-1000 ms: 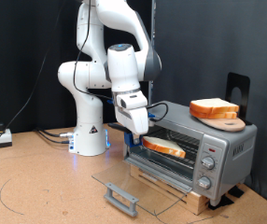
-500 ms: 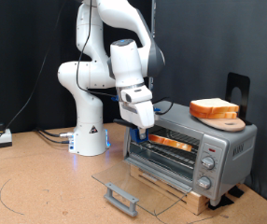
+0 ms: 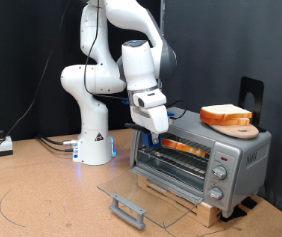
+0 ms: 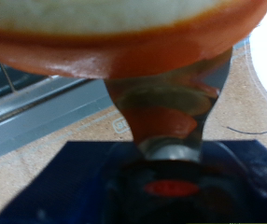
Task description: Make a piece of toast with the oven
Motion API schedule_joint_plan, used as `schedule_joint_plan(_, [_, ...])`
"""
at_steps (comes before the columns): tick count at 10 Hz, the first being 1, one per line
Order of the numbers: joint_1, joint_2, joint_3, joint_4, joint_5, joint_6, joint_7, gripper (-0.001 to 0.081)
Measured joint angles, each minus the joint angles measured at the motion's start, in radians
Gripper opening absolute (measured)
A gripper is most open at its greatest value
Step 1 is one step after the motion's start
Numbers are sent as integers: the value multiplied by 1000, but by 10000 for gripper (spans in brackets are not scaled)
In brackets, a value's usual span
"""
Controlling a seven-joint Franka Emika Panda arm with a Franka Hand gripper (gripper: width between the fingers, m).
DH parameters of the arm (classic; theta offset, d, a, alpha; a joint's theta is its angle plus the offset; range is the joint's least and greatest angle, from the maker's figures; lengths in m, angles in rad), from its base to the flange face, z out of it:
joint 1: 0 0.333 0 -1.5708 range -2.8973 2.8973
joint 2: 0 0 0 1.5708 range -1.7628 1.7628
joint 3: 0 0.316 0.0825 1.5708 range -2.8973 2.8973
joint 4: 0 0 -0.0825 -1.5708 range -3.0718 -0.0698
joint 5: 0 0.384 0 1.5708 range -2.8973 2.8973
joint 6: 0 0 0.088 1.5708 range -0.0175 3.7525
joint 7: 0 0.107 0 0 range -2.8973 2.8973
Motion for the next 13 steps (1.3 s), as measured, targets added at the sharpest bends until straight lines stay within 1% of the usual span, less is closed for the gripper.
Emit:
schedule_joint_plan(1, [-4, 0, 6, -3, -6, -2, 16, 393])
schedule_joint_plan(2, [-17, 1, 11, -7, -29, -2, 37, 393])
schedule_joint_plan(4, [-77, 18, 20, -7, -101, 0, 79, 393])
schedule_joint_plan(6, [-156, 57, 19, 7, -164, 15, 94, 393])
schedule_joint_plan(7, [-187, 81, 18, 19, -178, 24, 94, 393])
schedule_joint_plan(8, [-207, 102, 16, 31, -180, 35, 91, 393])
schedule_joint_plan(9, [-216, 117, 14, 39, -180, 41, 84, 393])
schedule_joint_plan(10, [-218, 126, 10, 47, -177, 41, 76, 393])
schedule_joint_plan(13, [-210, 127, 6, 53, -142, 38, 40, 393])
